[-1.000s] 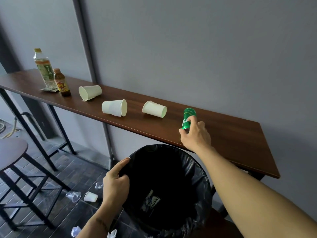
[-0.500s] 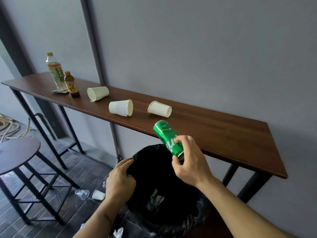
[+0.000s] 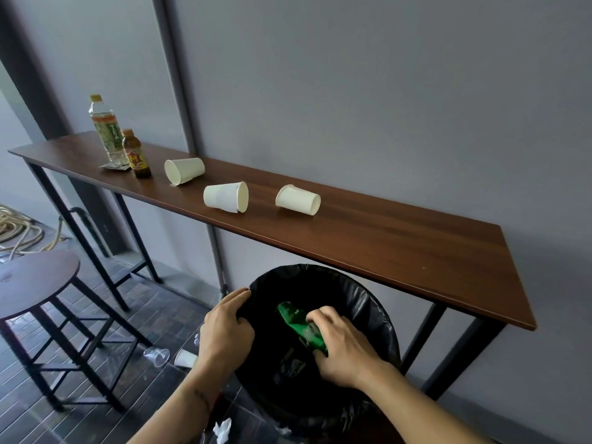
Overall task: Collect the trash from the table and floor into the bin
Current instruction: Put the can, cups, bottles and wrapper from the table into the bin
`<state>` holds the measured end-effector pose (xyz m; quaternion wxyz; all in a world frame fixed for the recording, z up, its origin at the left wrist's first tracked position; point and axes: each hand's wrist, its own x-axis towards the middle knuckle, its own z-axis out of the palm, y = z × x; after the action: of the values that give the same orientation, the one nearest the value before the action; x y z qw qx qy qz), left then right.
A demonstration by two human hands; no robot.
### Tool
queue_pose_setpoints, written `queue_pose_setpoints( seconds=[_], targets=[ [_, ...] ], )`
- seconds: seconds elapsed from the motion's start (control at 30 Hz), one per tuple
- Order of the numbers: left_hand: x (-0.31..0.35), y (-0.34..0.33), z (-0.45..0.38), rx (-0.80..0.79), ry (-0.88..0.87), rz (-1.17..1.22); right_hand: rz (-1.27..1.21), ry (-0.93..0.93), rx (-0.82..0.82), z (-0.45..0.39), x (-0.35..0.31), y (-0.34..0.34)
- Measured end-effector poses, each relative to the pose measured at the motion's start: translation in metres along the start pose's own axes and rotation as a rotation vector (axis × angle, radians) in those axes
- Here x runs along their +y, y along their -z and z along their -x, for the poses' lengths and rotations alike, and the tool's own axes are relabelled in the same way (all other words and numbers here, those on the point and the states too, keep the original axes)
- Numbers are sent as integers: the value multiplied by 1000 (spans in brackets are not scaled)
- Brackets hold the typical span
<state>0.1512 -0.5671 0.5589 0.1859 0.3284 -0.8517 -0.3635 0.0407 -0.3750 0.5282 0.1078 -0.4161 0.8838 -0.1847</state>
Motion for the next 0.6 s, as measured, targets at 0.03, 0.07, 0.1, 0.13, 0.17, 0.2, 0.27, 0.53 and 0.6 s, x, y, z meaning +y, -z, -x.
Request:
queue_pose_setpoints(
  seconds=[0.03,0.07,0.1,0.13,0.17,0.2,0.27,0.53,0.6],
  targets=[
    [0,0,1,8,-1,2,8,11,33,-1,1,1],
    [0,0,1,13,-3,5,26,20,80,-1,1,4],
    [-2,-1,1,16,-2,14,57,28,139,-2,2,6],
    [-3,-1,1,20,-2,24,100,28,200,-4,3,9],
    [-6,-2,1,28,-1,33,150,16,252,-5,5,13],
    [-8,-2,1,37,1,34,197,-14,284,-6,7,16],
    [-11,-3,2,52,-2,26,258,-120,294,-7,12,21],
    [-15,-2,4,52,52,245,135,-353,191,-14,20,29],
    [-17,5,4,29,109,363,86,-378,187,-18,17,29]
  ],
)
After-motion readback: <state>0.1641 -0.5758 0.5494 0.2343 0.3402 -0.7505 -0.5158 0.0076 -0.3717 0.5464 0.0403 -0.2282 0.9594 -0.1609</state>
